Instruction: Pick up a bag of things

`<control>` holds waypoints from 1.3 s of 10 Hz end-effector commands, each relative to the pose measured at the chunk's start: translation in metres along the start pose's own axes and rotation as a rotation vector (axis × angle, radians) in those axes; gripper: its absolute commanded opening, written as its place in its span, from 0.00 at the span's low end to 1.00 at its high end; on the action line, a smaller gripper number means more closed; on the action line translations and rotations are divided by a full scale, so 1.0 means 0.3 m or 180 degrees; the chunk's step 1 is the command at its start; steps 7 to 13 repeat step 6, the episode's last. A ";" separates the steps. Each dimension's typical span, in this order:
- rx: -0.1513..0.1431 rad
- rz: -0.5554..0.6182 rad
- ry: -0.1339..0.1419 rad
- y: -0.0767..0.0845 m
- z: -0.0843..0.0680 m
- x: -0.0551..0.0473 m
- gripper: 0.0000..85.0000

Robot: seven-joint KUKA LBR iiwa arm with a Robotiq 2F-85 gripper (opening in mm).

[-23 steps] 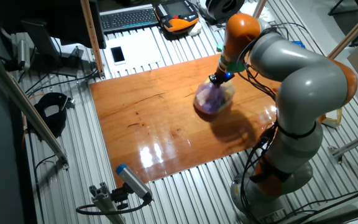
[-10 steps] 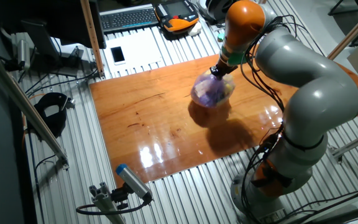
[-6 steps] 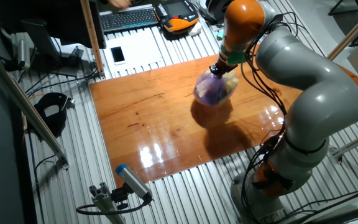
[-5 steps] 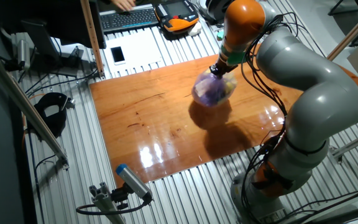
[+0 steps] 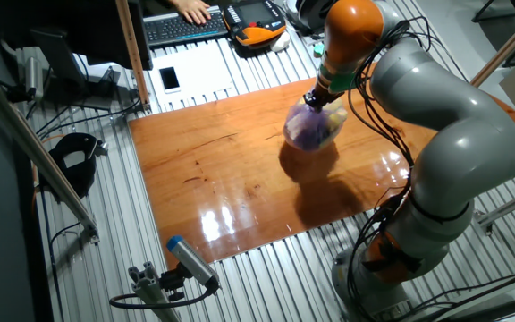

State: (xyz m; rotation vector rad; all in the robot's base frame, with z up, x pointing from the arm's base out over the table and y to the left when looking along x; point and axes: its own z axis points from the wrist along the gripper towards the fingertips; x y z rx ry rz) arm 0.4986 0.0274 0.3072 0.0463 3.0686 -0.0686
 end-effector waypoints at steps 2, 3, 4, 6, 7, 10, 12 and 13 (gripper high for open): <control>0.0005 -0.0001 0.0000 -0.002 0.000 0.000 0.00; 0.0005 0.0004 0.0005 -0.002 0.001 -0.002 0.00; 0.0010 0.0004 0.0005 -0.003 0.003 -0.003 0.00; 0.0010 0.0009 0.0010 -0.003 0.003 -0.003 0.00; 0.0010 0.0009 0.0010 -0.003 0.003 -0.003 0.00; 0.0010 0.0009 0.0010 -0.003 0.003 -0.003 0.00; 0.0010 0.0009 0.0010 -0.003 0.003 -0.003 0.00; 0.0010 0.0009 0.0010 -0.003 0.003 -0.003 0.00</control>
